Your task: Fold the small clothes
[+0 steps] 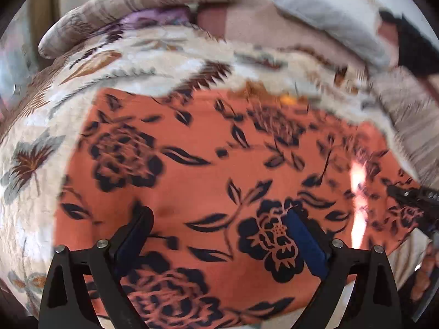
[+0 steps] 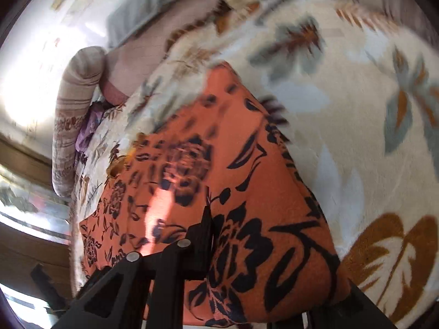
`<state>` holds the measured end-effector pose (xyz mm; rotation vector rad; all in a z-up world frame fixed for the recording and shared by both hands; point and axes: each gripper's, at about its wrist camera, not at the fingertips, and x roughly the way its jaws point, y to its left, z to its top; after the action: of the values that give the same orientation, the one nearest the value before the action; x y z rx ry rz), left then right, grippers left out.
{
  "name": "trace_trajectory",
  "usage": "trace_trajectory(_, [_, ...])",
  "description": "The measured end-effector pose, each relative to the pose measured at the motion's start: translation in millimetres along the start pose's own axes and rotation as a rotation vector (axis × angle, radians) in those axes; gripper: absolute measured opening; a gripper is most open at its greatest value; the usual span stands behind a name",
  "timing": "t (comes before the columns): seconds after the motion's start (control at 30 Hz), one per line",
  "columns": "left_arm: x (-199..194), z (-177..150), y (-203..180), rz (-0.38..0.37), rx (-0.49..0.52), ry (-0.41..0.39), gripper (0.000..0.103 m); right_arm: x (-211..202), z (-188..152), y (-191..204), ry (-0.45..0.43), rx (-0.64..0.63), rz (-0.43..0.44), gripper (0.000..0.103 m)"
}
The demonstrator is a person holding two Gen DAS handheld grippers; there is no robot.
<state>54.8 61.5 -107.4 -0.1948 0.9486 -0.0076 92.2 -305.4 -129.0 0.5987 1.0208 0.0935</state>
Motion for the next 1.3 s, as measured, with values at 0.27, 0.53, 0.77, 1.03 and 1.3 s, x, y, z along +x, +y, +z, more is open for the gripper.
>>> trace_trajectory(0.27, [-88.2,-14.0,170.2,0.195,-0.36,-0.209,0.097,-38.8,-48.1,205.9,-0.161,-0.486,0.082,0.016])
trace_trajectory(0.53, [-63.5,-49.1,242.1,0.184,-0.546,-0.095,0.096,89.9,-185.3,291.0,0.144,-0.839,-0.008,0.017])
trace_trajectory(0.77, [-67.2,-44.4,230.6,0.163,-0.495,-0.129,0.096,34.8,-146.4,331.4,0.015,-0.749,0.073,0.016])
trace_trajectory(1.03, [-75.5,-47.8,246.6,0.165,-0.537,-0.153,0.096,74.8,-227.5,325.4,0.075,-1.024,0.002,0.08])
trace_trajectory(1.3, [-114.3,-28.3,164.7,-0.07,-0.355,-0.197,0.096,8.0,-194.0,239.7,0.051,-0.689,0.193,0.081])
